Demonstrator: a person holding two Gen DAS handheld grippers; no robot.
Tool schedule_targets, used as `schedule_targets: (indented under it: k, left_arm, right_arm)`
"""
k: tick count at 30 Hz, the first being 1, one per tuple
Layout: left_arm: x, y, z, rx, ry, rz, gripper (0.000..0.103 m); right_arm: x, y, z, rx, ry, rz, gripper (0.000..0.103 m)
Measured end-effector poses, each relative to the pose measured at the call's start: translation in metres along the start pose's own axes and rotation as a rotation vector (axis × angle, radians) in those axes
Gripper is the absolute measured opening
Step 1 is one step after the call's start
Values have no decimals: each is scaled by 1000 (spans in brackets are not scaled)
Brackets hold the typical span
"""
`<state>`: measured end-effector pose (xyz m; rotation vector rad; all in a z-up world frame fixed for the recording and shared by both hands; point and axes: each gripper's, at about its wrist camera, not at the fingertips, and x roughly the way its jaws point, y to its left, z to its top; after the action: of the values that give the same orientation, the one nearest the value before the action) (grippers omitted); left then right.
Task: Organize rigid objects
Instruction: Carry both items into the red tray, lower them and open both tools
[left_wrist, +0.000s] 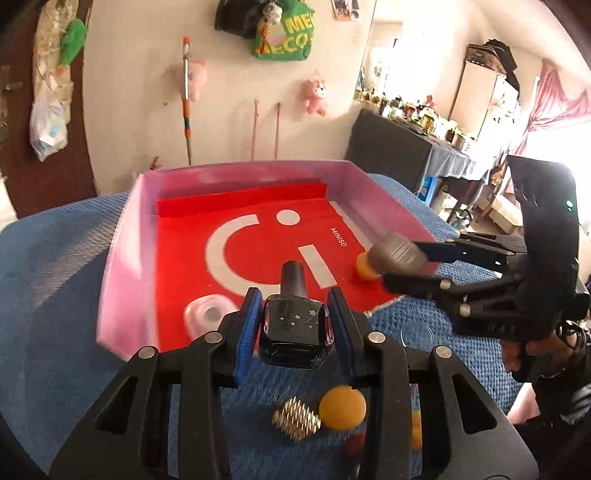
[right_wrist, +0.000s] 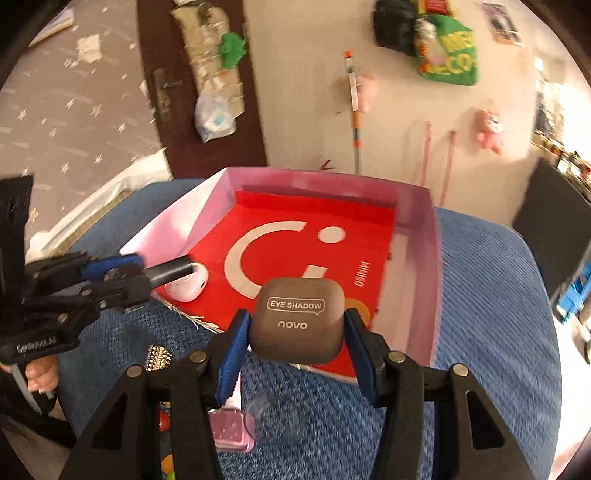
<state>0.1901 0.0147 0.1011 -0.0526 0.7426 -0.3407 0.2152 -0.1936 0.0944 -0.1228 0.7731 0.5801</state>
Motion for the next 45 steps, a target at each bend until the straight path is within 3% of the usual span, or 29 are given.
schedule_targets:
  k: [6,13,18,37,45]
  left_arm:
    - [44,4,11,-21,79,-45,35]
    - [76,-1,11,1,143,-46,35]
    - [86,-3,9,18,166,-38,35]
    - [98,2,4,23,204,-40,34]
    - [98,2,5,34,206,-41,35]
  right_arm:
    - [31,-5,16,-113,104,80,54]
    - [59,-7,26,-235,207,160,54]
    - [76,-5,27,-280,265,207,47]
    - [81,5,29,-377,311,212,46]
    - [82,6,25,-403,323,202,50]
